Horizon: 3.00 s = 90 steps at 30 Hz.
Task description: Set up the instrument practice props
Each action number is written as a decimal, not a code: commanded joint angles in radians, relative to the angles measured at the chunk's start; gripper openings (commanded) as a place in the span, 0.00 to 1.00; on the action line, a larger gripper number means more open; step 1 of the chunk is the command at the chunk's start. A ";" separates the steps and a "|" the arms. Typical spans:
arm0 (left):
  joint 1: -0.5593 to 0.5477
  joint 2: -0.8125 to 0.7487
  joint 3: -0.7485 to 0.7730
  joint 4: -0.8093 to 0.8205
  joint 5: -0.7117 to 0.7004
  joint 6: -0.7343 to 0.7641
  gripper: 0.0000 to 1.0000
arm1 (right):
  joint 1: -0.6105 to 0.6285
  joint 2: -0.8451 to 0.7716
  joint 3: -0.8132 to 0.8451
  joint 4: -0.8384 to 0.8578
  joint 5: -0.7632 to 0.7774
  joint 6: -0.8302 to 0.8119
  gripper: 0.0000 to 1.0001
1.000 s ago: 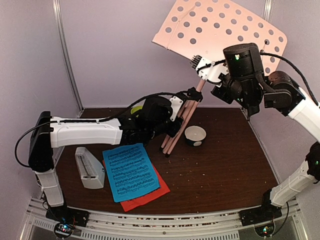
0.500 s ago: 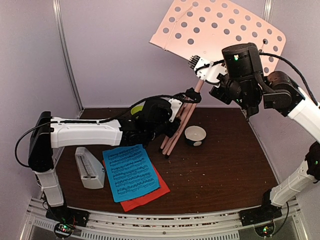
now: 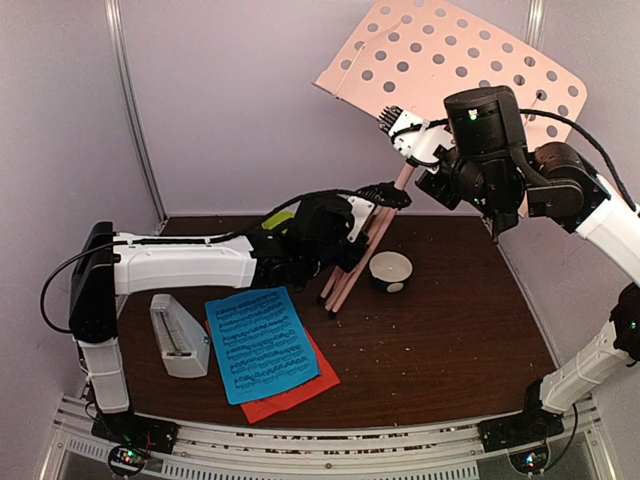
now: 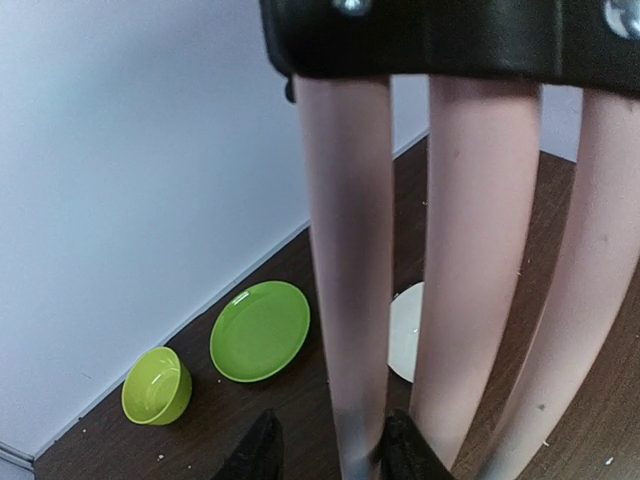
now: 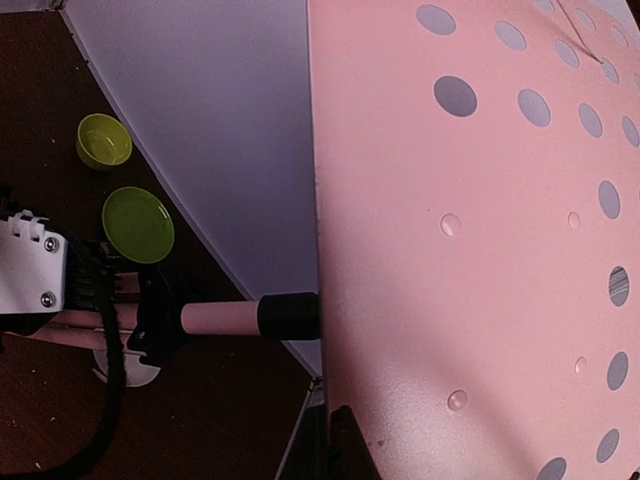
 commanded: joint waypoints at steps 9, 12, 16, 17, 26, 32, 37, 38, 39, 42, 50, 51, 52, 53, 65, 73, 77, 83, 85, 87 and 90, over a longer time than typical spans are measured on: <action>-0.001 -0.030 -0.067 0.148 0.109 0.183 0.08 | 0.010 -0.102 0.057 0.273 0.052 -0.027 0.00; -0.001 -0.036 -0.100 0.180 0.160 0.265 0.02 | 0.009 -0.107 0.063 0.291 0.048 -0.067 0.00; -0.001 -0.048 -0.156 0.259 0.175 0.367 0.00 | 0.009 -0.101 0.102 0.293 0.049 -0.116 0.00; -0.001 -0.052 -0.173 0.283 0.172 0.393 0.00 | 0.009 -0.099 0.111 0.292 0.050 -0.127 0.00; -0.001 -0.061 -0.277 0.515 0.133 0.659 0.00 | 0.012 -0.088 0.155 0.299 0.040 -0.254 0.00; -0.001 -0.006 -0.299 0.693 0.067 0.822 0.00 | 0.041 -0.053 0.201 0.327 0.036 -0.358 0.00; -0.001 0.047 -0.294 0.776 0.014 0.809 0.00 | 0.076 0.004 0.247 0.361 0.049 -0.473 0.00; -0.002 0.062 -0.297 0.796 -0.009 0.810 0.00 | 0.079 0.015 0.249 0.364 0.048 -0.491 0.00; -0.002 0.071 -0.302 0.819 -0.031 0.815 0.00 | 0.080 0.024 0.249 0.366 0.043 -0.494 0.00; -0.002 0.085 -0.343 0.920 -0.097 0.852 0.00 | 0.081 0.038 0.249 0.374 0.028 -0.492 0.00; 0.002 0.089 -0.425 1.050 -0.157 0.867 0.00 | 0.101 0.084 0.261 0.402 0.003 -0.482 0.00; 0.004 0.087 -0.430 1.050 -0.154 0.857 0.00 | 0.102 0.089 0.246 0.413 -0.002 -0.482 0.00; 0.004 0.085 -0.434 1.047 -0.152 0.849 0.00 | 0.101 0.090 0.229 0.423 -0.006 -0.481 0.00; 0.005 0.085 -0.437 1.047 -0.152 0.846 0.00 | 0.102 0.094 0.222 0.427 -0.012 -0.477 0.00; 0.004 -0.023 -0.566 1.010 -0.135 0.749 0.35 | 0.101 0.073 0.078 0.490 -0.009 -0.448 0.00; -0.001 -0.206 -0.710 0.860 -0.040 0.533 0.57 | 0.096 0.056 0.036 0.524 -0.007 -0.451 0.00; 0.004 -0.264 -0.748 0.805 -0.023 0.429 0.60 | 0.095 0.054 0.034 0.533 -0.010 -0.454 0.00; 0.047 -0.274 -0.681 0.681 0.079 0.267 0.62 | 0.095 0.061 0.044 0.545 -0.006 -0.483 0.00; 0.063 -0.255 -0.642 0.651 0.102 0.241 0.62 | 0.096 0.064 0.051 0.545 -0.003 -0.488 0.00; 0.071 -0.226 -0.594 0.622 0.104 0.233 0.63 | 0.098 0.066 0.056 0.545 -0.003 -0.492 0.00; 0.082 -0.183 -0.539 0.602 0.104 0.227 0.62 | 0.102 0.067 0.059 0.550 -0.003 -0.504 0.00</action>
